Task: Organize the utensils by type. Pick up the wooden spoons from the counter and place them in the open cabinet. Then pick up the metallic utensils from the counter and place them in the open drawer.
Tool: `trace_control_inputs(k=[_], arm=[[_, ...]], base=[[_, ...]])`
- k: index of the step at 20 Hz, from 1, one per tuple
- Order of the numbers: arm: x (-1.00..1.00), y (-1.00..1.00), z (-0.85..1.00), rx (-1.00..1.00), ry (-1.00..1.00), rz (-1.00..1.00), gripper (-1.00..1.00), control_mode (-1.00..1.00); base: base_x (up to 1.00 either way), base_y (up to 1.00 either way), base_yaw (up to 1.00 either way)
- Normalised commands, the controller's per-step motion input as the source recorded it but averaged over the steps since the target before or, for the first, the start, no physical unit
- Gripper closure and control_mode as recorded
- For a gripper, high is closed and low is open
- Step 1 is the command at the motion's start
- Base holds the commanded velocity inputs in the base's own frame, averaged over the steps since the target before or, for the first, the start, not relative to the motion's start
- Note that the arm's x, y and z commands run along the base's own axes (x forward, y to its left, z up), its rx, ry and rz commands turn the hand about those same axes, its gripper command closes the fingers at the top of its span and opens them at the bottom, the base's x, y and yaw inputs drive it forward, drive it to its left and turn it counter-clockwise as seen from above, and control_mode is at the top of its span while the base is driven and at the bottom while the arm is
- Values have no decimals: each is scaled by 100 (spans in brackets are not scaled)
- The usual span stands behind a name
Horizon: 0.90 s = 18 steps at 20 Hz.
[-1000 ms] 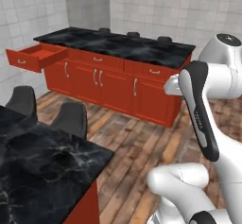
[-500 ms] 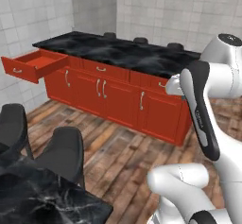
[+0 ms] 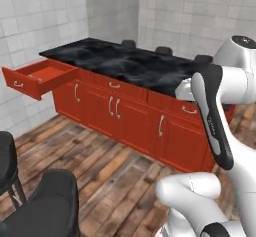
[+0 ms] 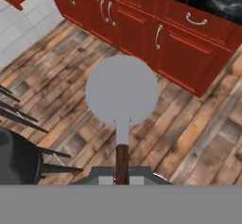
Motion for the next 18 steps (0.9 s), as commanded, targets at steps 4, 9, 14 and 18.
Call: trace_control_inputs(k=[4,9,14,18], arm=[[0,0,0,0,0,0,100,100],[0,0,0,0,0,0,100,100],[0,0,0,0,0,0,100,100],[0,0,0,0,0,0,100,100]], base=[[100,-20,31],[100,-13,40],[100,-10,43],[100,-14,39]])
